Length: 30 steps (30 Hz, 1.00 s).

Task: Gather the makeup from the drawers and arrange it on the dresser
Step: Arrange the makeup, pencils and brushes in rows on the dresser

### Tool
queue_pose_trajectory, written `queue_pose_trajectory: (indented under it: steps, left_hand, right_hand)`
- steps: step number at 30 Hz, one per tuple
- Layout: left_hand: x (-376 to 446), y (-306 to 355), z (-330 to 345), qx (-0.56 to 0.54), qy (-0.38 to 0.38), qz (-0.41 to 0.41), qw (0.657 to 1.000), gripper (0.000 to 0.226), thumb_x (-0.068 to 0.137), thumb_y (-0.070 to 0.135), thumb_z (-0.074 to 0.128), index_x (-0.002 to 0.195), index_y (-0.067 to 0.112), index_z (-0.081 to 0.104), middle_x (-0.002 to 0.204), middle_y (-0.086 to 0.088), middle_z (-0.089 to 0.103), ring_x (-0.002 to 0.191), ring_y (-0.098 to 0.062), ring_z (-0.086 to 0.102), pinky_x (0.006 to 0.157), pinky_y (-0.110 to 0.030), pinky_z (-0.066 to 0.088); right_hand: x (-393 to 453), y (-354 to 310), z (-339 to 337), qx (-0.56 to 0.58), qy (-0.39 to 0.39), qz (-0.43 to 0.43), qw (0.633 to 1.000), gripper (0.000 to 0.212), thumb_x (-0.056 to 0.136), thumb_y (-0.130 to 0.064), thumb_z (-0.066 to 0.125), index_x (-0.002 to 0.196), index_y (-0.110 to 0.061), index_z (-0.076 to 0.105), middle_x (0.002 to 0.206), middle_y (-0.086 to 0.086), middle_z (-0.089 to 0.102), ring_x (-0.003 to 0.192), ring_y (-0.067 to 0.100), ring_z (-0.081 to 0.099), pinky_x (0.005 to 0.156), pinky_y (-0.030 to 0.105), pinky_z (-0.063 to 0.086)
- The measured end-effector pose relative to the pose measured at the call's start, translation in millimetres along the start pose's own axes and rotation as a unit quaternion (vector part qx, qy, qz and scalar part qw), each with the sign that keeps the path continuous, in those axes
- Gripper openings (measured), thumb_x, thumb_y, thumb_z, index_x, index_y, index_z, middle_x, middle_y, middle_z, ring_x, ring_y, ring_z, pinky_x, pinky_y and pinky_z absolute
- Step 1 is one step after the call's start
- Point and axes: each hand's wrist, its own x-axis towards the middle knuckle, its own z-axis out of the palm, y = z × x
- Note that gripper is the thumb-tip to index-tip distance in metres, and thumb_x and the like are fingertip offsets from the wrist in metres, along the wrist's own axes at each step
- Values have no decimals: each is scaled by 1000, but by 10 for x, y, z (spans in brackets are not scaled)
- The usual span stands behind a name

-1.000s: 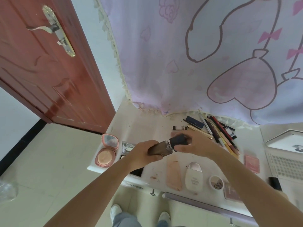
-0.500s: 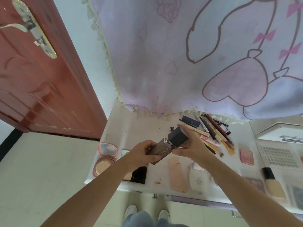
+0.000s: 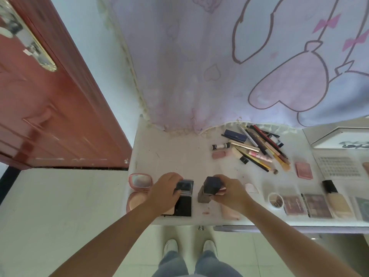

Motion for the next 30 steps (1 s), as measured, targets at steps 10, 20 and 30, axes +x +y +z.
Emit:
queue_pose_trajectory:
  steps: [10, 20, 30]
  left_hand:
    - [-40, -65, 77, 211, 1, 105, 972, 42, 51, 33, 80, 88, 16, 70, 88, 0, 72, 79, -16, 71, 69, -27, 57]
    - [-64, -46, 57, 222, -81, 62, 970, 51, 98, 28, 32, 145, 16, 16, 154, 0, 14, 143, -18, 10, 118, -30, 6]
    - [72, 226, -345, 185, 19, 82, 979, 53, 98, 27, 34, 146, 13, 15, 155, -3, 13, 144, -18, 7, 117, -28, 4]
  right_hand:
    - [-67, 59, 241, -26, -8, -43, 999, 49, 77, -9, 70, 122, -7, 53, 115, 8, 64, 103, 21, 60, 93, 24, 45]
    - [106, 362, 241, -221, 68, 118, 966, 70, 84, -37, 61, 140, -15, 26, 136, 8, 44, 125, 26, 41, 101, 32, 37]
    - [169, 306, -174, -65, 51, 173, 981, 35, 81, -18, 66, 108, 2, 58, 101, 10, 53, 100, 24, 52, 85, 28, 45]
